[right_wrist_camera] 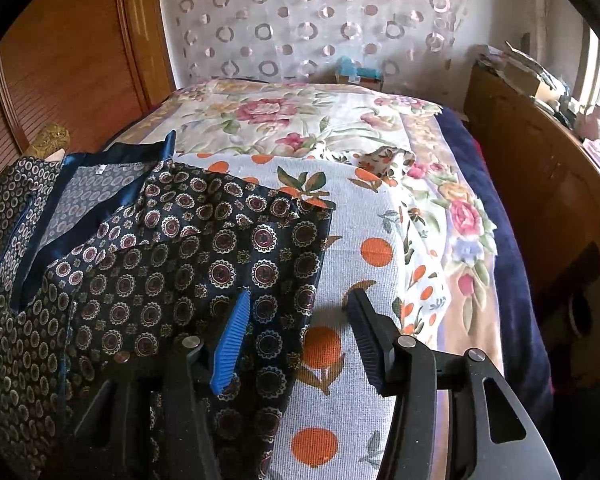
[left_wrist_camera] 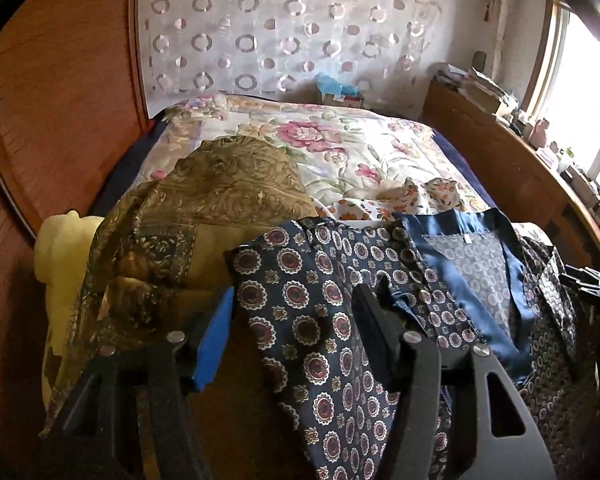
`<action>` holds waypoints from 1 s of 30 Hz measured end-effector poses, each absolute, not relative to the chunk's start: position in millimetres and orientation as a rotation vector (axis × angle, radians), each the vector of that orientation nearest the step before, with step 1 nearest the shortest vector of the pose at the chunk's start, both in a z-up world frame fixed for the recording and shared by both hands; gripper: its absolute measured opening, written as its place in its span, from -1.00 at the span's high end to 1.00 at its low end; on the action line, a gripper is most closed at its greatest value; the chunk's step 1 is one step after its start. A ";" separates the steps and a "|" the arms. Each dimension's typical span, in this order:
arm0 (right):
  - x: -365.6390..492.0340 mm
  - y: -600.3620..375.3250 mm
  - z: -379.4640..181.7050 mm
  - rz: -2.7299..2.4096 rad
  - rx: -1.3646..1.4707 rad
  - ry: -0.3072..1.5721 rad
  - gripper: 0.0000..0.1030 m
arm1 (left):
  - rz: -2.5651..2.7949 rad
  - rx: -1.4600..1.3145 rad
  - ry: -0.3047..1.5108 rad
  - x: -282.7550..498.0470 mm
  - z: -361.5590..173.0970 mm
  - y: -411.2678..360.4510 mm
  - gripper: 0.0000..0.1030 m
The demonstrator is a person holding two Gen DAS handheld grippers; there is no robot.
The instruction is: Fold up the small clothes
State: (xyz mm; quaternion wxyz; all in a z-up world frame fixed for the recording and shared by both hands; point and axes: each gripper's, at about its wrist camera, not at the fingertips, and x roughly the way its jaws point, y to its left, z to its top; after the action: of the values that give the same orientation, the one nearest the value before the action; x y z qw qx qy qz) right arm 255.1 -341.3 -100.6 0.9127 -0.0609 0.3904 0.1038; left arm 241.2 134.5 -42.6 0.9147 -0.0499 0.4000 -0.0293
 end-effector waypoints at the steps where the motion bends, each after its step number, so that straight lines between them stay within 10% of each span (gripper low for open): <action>1: 255.2 -341.1 -100.5 0.214 -0.125 0.805 -0.03 | -0.066 -0.102 0.817 240.4 -41.5 133.3 -0.08; 7: 253.8 -340.2 -100.0 0.213 -0.130 0.804 -0.04 | -0.096 -0.068 0.803 234.8 -38.6 121.5 0.88; 22: 273.4 -338.3 -94.6 0.229 -0.128 0.851 -0.04 | -0.263 -0.001 0.751 186.7 -29.4 67.1 0.96; 25: 274.3 -336.9 -93.4 0.225 -0.111 0.845 0.85 | -0.297 -0.009 0.759 178.0 -31.6 60.7 0.96; 30: 256.6 -329.2 -87.3 0.230 -0.098 0.797 0.98 | -0.311 -0.006 0.736 157.5 -28.6 59.1 0.97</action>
State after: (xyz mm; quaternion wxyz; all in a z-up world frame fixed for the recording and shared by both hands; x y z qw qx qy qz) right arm 256.6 -329.2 -87.3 0.9140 -0.0476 0.3872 0.1119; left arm 157.5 59.1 -28.6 0.9213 -0.0028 0.3581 -0.1516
